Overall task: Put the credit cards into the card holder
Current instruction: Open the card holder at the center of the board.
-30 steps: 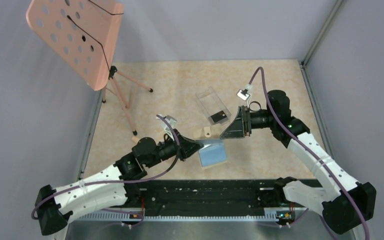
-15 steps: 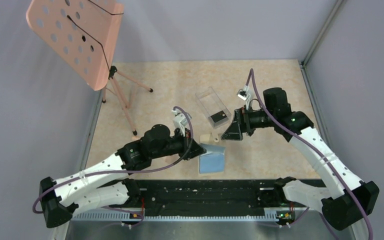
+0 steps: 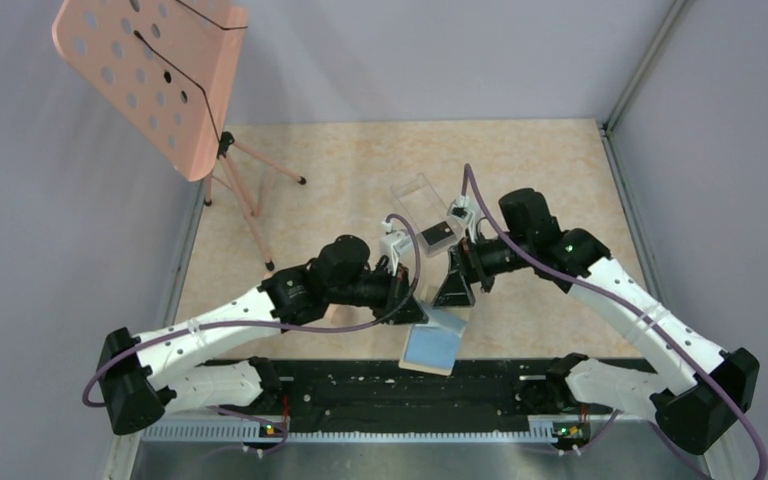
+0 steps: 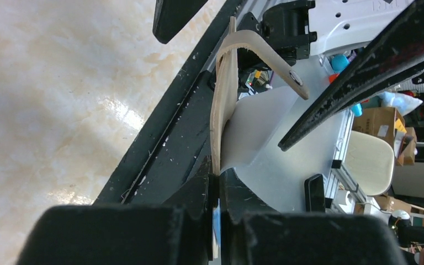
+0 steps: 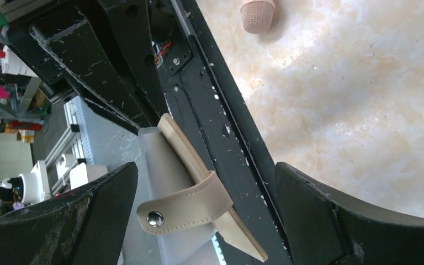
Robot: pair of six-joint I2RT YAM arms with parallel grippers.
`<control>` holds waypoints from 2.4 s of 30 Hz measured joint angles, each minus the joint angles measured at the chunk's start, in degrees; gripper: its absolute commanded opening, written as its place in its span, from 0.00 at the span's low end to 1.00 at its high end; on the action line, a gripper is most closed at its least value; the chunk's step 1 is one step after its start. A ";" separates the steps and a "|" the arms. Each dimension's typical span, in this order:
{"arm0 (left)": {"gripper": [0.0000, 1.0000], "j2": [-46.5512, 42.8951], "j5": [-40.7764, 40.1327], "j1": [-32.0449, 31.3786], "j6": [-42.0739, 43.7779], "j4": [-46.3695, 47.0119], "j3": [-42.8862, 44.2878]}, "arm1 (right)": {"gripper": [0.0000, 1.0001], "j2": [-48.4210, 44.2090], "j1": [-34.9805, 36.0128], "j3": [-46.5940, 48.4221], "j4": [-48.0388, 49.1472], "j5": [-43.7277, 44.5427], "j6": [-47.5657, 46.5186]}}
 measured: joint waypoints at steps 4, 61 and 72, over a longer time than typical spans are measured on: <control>0.00 1.07 1.97 0.07 0.02 0.33 0.11 | 0.93 0.00 1.62 0.00 -0.87 0.20 -1.07; 0.00 -4.26 9.40 2.56 -4.15 2.49 -2.75 | 0.57 1.53 -6.40 -3.74 7.91 -8.50 6.64; 0.18 -2.05 12.50 2.69 -0.68 -4.11 -0.11 | 0.00 1.44 -6.40 -5.68 7.23 -18.56 5.57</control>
